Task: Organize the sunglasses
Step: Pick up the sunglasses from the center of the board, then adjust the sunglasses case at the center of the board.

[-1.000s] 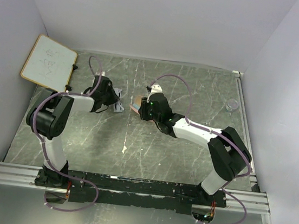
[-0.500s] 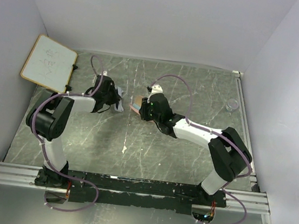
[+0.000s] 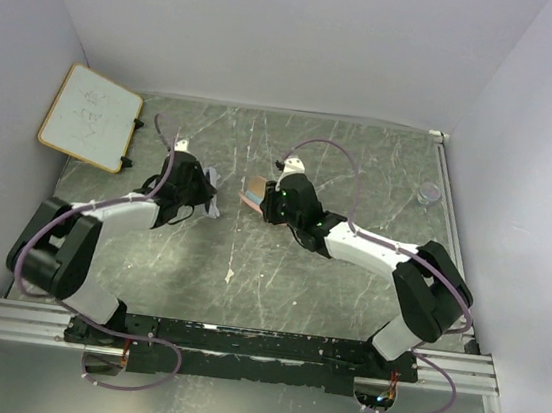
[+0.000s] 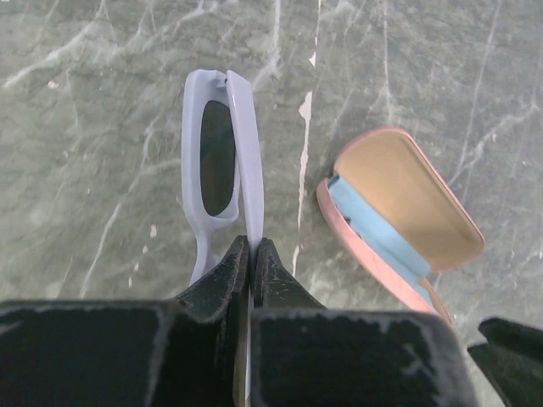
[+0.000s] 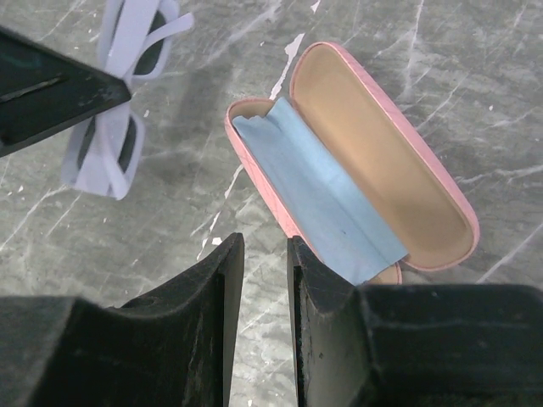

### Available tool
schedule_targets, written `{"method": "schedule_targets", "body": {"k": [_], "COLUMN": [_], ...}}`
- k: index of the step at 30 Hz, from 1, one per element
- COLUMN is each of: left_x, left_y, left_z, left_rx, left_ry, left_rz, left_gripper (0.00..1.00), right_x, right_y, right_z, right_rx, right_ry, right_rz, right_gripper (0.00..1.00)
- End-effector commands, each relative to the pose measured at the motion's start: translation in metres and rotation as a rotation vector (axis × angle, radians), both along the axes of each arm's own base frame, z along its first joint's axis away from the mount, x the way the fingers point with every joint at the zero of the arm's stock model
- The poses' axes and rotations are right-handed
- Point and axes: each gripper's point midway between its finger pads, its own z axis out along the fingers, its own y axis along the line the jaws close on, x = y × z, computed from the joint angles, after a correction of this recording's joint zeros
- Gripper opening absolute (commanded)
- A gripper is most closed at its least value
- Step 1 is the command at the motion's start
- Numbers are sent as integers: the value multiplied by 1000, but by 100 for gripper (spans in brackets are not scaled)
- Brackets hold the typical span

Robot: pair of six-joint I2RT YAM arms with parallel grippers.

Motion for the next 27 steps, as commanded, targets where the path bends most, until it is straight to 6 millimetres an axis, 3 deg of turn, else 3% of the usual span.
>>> {"method": "schedule_targets", "body": {"k": [1,7,15,23,27], "left_x": [-23,-56,-65,-61,-61], "left_y": [3,-4,-19,-24,-27], "left_z": [17,32,39,43,45], "left_rx": [11,1,-20,-20,-35], "left_ry": [-37,-70,-78,-87,-98], "left_rz": [-9,-44,-94,-107,-122], "left_gripper": [7,7,7,7,7], "right_x": [0,-4,-4,31,52], "right_y": [-11,-25,-42,-82,-89], "right_z": [14,11,4,4,7], "right_rx": [-8,-36,-72,-68,-65], "right_ry": [-40,-40,-34,-33,-43], "right_rz": [-33,-69,-123,-263,-281], "right_gripper": [27,27,27,27,27]}}
